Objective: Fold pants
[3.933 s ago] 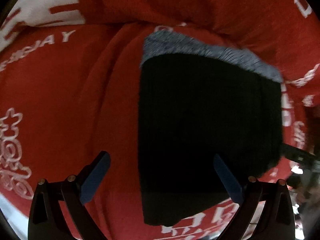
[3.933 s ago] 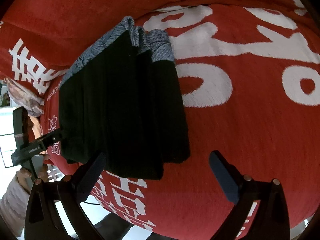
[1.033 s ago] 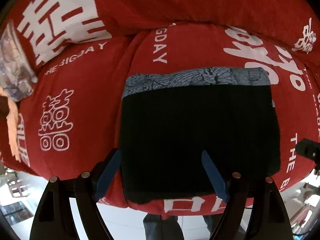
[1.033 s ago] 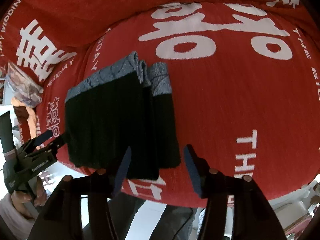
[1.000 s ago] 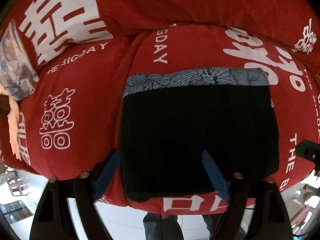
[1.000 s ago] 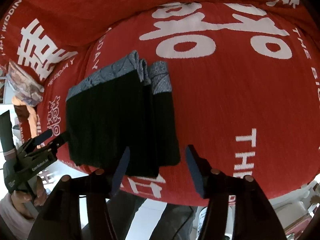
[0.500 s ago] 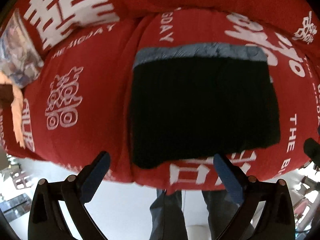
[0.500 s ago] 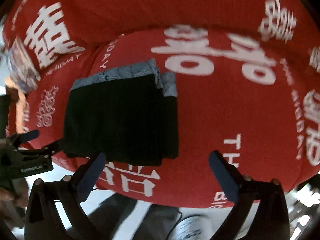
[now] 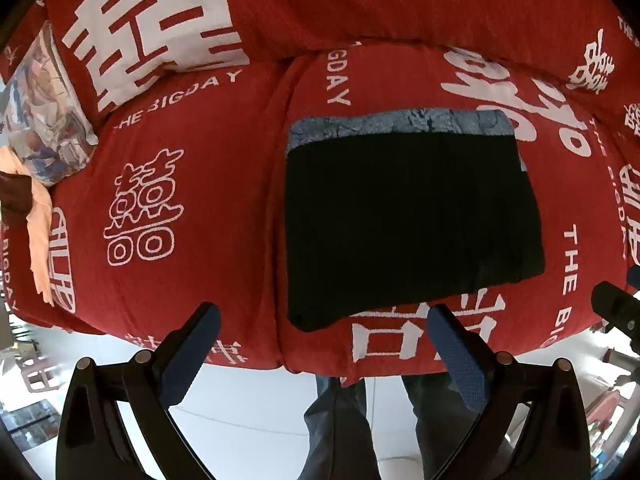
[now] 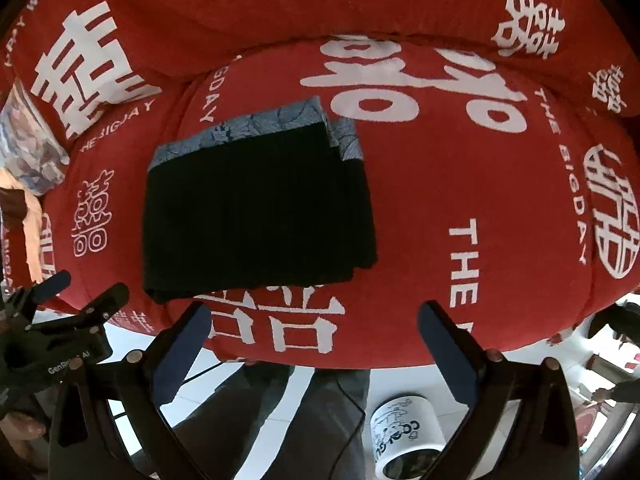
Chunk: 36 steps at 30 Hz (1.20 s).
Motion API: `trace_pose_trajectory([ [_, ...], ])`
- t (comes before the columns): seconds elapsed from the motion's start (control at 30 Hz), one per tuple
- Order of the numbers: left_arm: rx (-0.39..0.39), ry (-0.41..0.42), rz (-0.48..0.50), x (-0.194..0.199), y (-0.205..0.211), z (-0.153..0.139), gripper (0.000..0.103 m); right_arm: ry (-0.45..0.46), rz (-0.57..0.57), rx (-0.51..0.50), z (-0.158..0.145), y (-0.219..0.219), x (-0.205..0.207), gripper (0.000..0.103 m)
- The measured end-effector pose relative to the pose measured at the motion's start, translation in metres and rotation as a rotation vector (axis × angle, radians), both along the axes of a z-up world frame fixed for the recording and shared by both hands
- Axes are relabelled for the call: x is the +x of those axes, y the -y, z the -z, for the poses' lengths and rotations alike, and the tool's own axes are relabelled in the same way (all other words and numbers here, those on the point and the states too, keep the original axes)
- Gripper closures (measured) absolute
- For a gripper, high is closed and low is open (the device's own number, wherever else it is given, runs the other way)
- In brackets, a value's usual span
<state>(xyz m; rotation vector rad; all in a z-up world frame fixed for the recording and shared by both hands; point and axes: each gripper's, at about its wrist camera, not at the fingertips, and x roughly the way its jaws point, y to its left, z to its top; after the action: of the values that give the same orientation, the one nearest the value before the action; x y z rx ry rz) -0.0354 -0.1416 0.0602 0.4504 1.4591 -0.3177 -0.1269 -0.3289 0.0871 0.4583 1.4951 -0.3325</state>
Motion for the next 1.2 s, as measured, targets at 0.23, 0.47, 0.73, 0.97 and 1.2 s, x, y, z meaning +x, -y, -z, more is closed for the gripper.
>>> trace_pose_trajectory([
  [0.23,-0.015,-0.004,-0.014,0.003,-0.005,-0.002,0.0,-0.026,-0.046,-0.041,-0.004,-0.012,0.007,0.0],
  [0.47,-0.011,-0.007,-0.02,0.001,-0.007,-0.003,0.0,-0.037,-0.047,-0.063,-0.005,-0.014,0.007,0.0],
  [0.73,-0.002,-0.005,-0.021,-0.001,-0.009,-0.002,0.0,-0.044,-0.046,-0.079,-0.003,-0.015,0.005,0.0],
  [0.97,0.011,-0.008,-0.011,-0.002,-0.008,-0.001,0.0,-0.049,-0.04,-0.083,-0.001,-0.014,0.005,0.0],
  [1.2,0.01,-0.008,-0.004,-0.003,-0.006,-0.001,0.0,-0.049,-0.041,-0.081,0.0,-0.015,0.005,0.0],
])
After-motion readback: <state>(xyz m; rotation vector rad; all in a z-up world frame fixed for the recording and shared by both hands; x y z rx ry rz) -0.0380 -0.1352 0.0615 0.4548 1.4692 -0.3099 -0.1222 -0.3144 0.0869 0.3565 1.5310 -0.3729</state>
